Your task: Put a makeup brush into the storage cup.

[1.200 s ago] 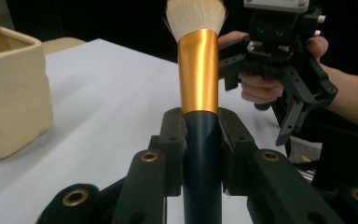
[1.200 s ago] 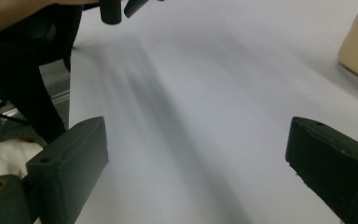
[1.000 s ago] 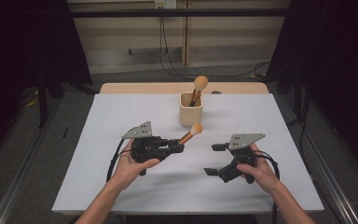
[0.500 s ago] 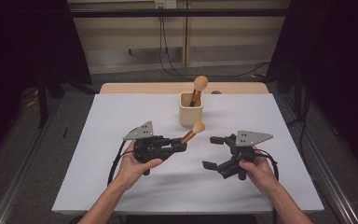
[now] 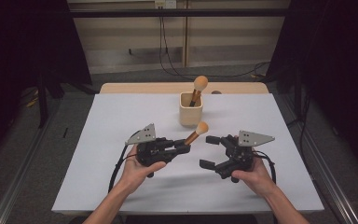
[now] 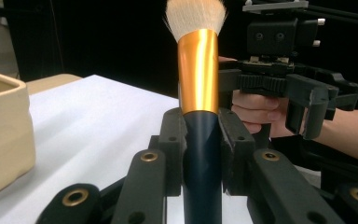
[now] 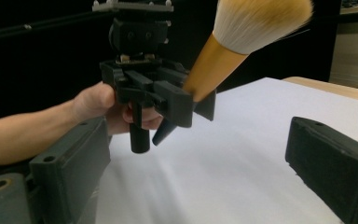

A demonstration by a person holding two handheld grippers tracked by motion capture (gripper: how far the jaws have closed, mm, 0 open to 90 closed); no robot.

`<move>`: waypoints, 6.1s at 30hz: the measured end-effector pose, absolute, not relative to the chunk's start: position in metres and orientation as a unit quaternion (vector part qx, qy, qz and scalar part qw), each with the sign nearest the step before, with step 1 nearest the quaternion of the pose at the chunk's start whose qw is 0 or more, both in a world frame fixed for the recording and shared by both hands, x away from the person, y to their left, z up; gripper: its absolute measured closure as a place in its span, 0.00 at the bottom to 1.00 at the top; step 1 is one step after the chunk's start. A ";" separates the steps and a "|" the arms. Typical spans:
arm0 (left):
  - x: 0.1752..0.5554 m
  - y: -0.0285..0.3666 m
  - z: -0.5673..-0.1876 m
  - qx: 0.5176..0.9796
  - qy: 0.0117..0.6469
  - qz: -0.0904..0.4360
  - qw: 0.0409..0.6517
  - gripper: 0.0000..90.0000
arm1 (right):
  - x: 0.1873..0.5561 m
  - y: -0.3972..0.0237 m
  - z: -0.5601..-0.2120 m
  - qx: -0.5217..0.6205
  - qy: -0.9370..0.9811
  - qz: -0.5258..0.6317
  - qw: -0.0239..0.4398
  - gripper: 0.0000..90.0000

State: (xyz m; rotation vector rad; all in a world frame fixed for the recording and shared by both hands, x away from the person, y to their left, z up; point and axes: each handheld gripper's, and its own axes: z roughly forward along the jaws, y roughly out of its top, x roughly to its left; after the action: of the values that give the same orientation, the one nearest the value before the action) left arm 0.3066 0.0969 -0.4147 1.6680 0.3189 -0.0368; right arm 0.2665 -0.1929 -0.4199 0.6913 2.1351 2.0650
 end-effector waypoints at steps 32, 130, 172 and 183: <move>0.301 0.084 -0.420 0.741 0.119 -0.027 0.660 0.82 | 0.275 -0.185 -0.422 0.256 0.636 0.728 0.010 0.52; 0.266 0.212 -0.442 0.737 0.314 0.181 0.570 0.02 | 0.307 -0.219 -0.389 0.317 0.718 0.603 0.141 0.79; 0.242 0.244 -0.452 0.719 0.329 0.211 0.575 0.03 | 0.390 -0.205 -0.329 0.322 0.704 0.603 0.195 0.79; 0.242 0.249 -0.452 0.719 0.332 0.215 0.571 0.03 | 0.403 -0.202 -0.312 0.329 0.687 0.615 0.206 0.79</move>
State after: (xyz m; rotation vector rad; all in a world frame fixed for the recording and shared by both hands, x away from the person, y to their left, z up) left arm 0.2424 0.2486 -0.4524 1.6872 0.7799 0.5042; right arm 0.4035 -0.2020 -0.3124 0.9166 1.9133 1.7128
